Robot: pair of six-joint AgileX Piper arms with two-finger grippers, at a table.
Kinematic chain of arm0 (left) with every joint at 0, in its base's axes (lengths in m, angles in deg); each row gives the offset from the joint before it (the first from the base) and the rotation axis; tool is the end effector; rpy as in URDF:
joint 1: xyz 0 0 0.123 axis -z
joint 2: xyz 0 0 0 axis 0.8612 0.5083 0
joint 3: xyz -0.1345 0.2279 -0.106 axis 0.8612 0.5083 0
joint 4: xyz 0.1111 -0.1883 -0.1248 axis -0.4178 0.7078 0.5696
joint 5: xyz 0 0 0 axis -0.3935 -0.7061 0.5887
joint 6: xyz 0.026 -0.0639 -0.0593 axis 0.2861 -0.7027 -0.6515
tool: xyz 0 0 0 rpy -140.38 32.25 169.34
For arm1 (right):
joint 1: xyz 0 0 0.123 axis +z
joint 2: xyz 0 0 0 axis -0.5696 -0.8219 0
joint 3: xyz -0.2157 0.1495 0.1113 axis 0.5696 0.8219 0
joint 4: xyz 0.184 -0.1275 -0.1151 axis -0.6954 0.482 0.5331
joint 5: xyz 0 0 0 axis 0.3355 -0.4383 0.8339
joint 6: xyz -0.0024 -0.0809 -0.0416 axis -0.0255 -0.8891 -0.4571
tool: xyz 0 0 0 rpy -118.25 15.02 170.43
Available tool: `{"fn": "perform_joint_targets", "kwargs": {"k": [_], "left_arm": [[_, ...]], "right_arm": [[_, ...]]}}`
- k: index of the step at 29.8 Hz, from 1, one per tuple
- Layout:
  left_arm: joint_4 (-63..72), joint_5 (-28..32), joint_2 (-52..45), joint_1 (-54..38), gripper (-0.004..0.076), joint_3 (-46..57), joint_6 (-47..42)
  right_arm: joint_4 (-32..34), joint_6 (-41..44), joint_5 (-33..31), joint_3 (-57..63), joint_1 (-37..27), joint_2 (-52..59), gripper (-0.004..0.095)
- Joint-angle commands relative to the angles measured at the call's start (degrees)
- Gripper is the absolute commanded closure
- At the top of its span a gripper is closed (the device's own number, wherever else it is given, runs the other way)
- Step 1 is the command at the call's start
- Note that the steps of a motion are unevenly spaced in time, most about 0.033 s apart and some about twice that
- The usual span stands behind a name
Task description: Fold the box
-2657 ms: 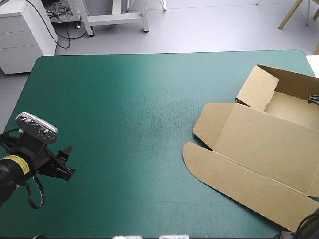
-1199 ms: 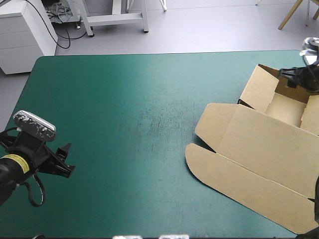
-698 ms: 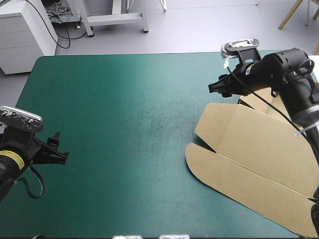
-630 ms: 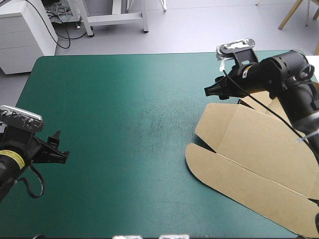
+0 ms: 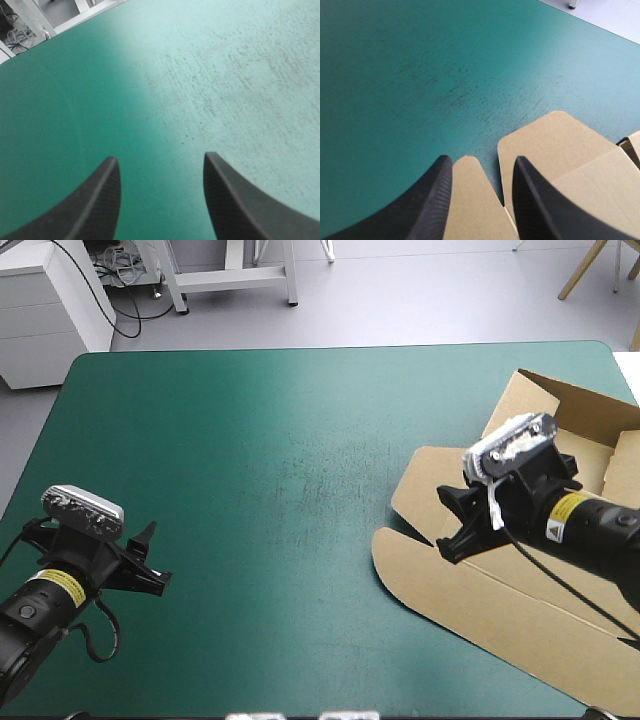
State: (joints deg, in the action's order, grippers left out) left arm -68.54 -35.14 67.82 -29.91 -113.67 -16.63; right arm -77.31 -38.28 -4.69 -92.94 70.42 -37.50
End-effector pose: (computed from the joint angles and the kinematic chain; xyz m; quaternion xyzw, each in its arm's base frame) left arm 0.1158 -0.0374 0.3534 0.1968 0.8404 0.0144 0.5047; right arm 0.1318 0.0901 0.4438 -0.2760 0.8233 0.1234 0.4804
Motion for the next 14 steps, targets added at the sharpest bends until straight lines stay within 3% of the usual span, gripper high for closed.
{"fn": "perform_joint_targets", "kwargs": {"k": [1, 8, 14], "left_arm": [[-0.4, 5.1, -0.3, 0.4, 0.0367, 0.4, -0.3], [2.7, 9.0, -4.2, 0.4, 0.0367, 6.1, 0.6], [4.0, 11.6, -11.2, 0.4, 0.0368, 11.2, 0.7]], "right_arm": [[0.8, -1.5, 9.0, 7.5, 0.1, 4.6, 0.0580], [-0.6, -1.5, 17.5, 22.6, 0.2, 12.8, 0.0649], [-0.6, 1.5, 18.6, 29.9, 0.2, 16.5, 0.0733]]}}
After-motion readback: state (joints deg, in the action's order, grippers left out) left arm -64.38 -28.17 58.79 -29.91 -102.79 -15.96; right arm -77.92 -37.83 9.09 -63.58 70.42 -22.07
